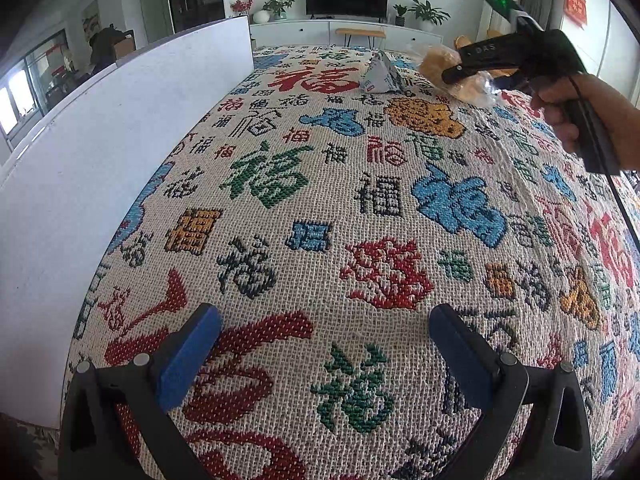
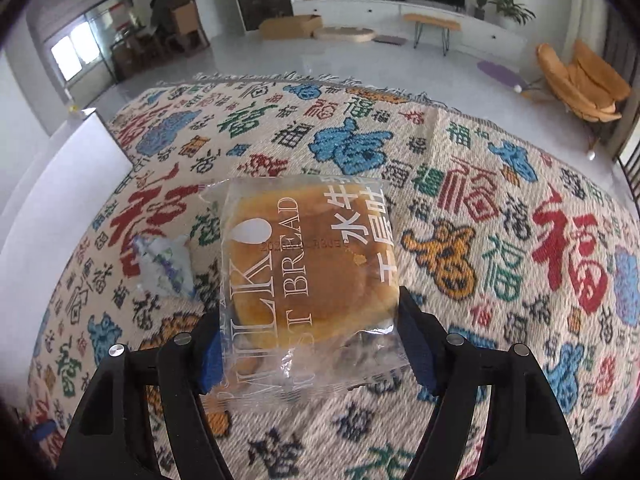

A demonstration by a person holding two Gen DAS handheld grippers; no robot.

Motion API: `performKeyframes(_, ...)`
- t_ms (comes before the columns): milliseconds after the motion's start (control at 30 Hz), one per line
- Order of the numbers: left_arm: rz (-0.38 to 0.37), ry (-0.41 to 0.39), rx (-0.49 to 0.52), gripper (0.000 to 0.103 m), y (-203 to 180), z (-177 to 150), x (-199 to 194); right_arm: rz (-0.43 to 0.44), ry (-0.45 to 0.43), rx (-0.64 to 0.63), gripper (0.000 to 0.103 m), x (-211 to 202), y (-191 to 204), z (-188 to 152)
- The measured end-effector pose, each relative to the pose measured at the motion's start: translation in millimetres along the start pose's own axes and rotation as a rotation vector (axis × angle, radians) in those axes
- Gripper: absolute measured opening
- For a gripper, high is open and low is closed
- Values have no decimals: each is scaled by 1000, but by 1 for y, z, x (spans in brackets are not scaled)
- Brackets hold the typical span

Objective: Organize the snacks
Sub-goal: 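Grasp the packaged bread with the right tool and lift it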

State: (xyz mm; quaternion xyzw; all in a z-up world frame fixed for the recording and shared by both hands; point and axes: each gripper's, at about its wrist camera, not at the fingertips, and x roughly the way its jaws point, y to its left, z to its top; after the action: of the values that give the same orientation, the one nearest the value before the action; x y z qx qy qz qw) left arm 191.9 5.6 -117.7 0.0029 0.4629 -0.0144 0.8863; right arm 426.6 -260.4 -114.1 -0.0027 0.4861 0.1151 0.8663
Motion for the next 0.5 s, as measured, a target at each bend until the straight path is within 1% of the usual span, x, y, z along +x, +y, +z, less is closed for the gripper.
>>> performKeyframes(100,0,0,0,103,0,-1,-1,-37,15,-41,75,-31,8,-36)
performKeyframes(167,3,2,-3,103,0,0,0,-78,39,-62,75,-55,11,-62)
performKeyframes(300,3,2,-3,103,0,-1,-1,-136,113,-23,76,-101,1,-129)
performKeyframes(367,2,2,-3,103,0,-1,-1,-115,159,1,78,-107,-2,-157)
performKeyframes(400,2,2,-3,103,0,-1,-1,-109,189,-8,80,-105,-1,-171)
performKeyframes(467,3,2,-1,103,0,-1,-1,-147,178,-63,84,-99,9,-186)
performKeyframes(500,3,3,-1,103,0,0,-1,-151,150,-64,87,-96,10,-191)
